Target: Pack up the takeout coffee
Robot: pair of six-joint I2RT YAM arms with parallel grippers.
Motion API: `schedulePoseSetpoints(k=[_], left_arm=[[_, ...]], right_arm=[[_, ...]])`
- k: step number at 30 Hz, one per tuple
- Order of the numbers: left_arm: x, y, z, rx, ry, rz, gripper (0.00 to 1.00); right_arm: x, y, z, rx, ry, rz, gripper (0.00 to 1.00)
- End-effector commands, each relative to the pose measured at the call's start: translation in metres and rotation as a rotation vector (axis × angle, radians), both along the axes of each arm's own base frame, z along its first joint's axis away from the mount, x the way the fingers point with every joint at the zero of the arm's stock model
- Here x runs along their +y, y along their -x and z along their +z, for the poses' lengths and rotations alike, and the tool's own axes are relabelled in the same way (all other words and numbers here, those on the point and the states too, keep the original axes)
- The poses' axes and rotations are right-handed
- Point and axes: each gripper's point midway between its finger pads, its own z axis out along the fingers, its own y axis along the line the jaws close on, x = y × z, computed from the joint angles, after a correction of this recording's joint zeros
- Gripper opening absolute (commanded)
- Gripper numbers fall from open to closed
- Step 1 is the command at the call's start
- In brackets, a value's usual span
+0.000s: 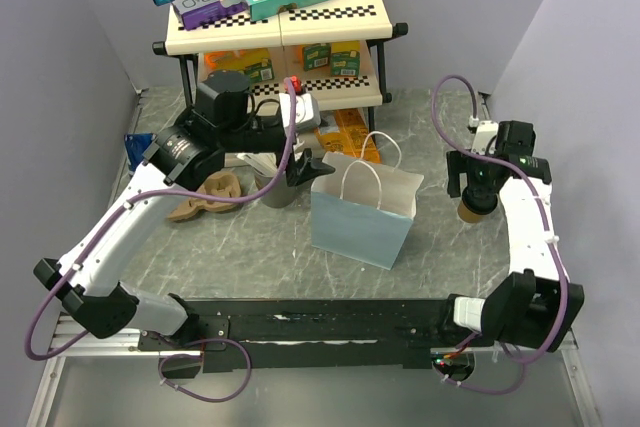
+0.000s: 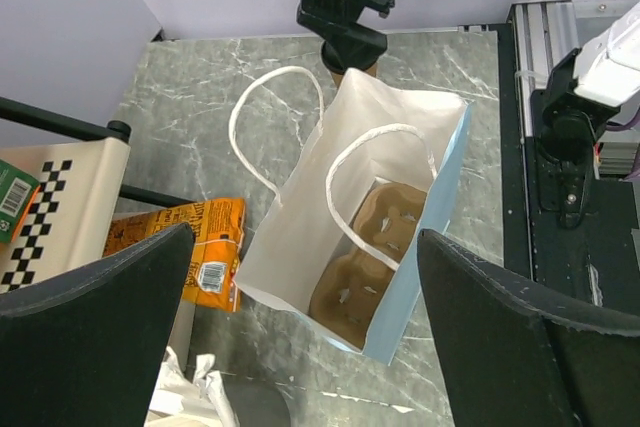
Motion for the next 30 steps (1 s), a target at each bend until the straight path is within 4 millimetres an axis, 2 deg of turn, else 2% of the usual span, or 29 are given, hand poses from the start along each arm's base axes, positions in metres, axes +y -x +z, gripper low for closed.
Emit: schedulePoseSetpoints(k=[1, 14, 24, 30], left_arm=[[0.005, 0.013, 0.015, -0.014, 0.035, -0.03, 0.99], [-0.007, 0.014, 0.006, 0.064, 0.039, -0.095, 0.99], [-0.01, 0.011, 0.004, 0.076, 0.036, -0.103, 0.99], [-0.011, 0.011, 0.003, 0.081, 0.035, -0.108, 0.99]], right_arm=[[-0.025, -0.014, -0.009, -0.029, 0.064, -0.07, 0.98], [-0.056, -0.027, -0.029, 0.003, 0.08, -0.15, 0.97], [-0.065, -0.035, -0.041, 0.025, 0.079, -0.164, 0.97], [-0.07, -0.037, -0.042, 0.031, 0.053, -0.174, 0.92]])
